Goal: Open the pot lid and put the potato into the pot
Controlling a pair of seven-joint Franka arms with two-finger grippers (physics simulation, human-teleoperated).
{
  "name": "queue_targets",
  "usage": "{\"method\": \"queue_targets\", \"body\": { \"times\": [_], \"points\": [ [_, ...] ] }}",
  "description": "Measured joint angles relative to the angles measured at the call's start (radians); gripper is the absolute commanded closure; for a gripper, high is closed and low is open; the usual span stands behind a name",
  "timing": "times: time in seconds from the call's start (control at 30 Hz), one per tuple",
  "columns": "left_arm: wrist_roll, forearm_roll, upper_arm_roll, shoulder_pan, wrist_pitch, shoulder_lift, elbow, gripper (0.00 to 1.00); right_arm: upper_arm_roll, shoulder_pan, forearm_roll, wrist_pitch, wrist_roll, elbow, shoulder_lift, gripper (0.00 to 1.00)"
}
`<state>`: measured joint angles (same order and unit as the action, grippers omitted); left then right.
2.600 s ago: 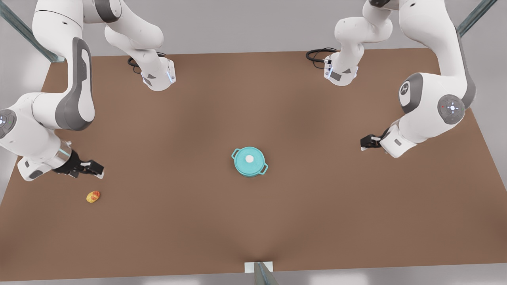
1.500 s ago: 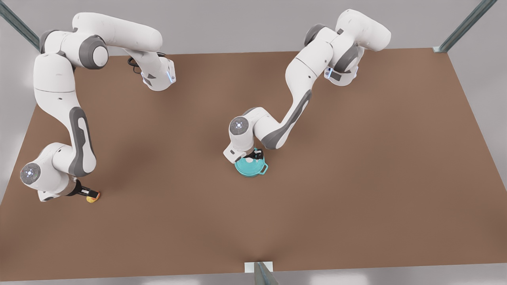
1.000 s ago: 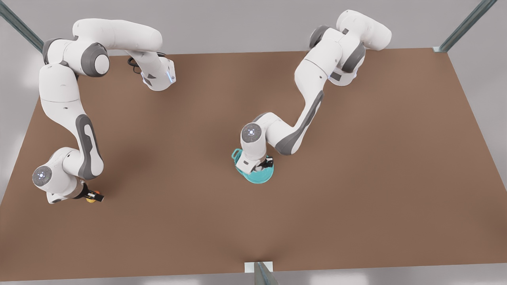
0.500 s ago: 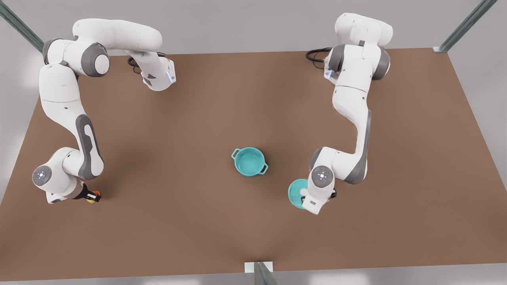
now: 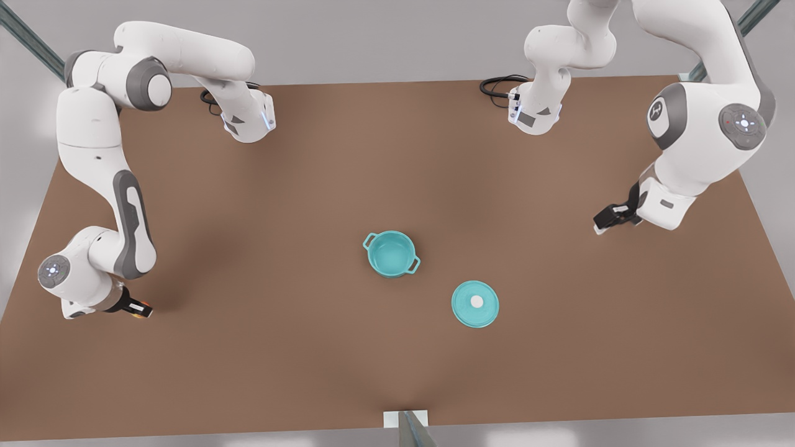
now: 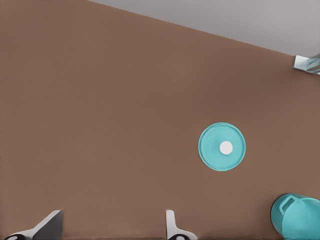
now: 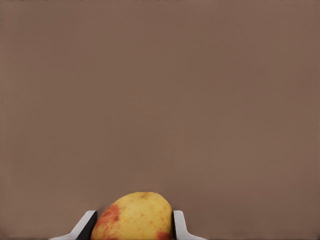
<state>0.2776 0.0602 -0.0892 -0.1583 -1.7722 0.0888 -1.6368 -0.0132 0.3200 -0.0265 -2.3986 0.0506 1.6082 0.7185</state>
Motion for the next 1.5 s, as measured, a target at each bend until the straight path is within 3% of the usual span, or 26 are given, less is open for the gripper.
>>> {"method": "queue_targets", "body": {
  "times": [0.73,0.83,1.2,1.5],
  "points": [
    [-0.182,-0.007,0.000,0.009,0.068,0.013,-0.005,0.00,-0.009,-0.391,0.021,0.274,0.179,0.001,-0.154,0.43],
    [-0.194,-0.012,0.053,0.044,0.114,0.007,0.072,0.00,-0.011,-0.466,0.047,0.291,0.224,0.002,-0.165,0.43],
    [-0.219,-0.148,0.125,-0.040,0.355,0.014,0.211,0.00,-0.022,-0.685,0.096,0.316,0.400,0.107,-0.239,0.43],
    [-0.212,-0.206,0.131,-0.119,0.372,0.020,0.267,0.00,-0.018,-0.876,0.157,0.318,0.582,-0.040,-0.147,0.43]
  ]
}}
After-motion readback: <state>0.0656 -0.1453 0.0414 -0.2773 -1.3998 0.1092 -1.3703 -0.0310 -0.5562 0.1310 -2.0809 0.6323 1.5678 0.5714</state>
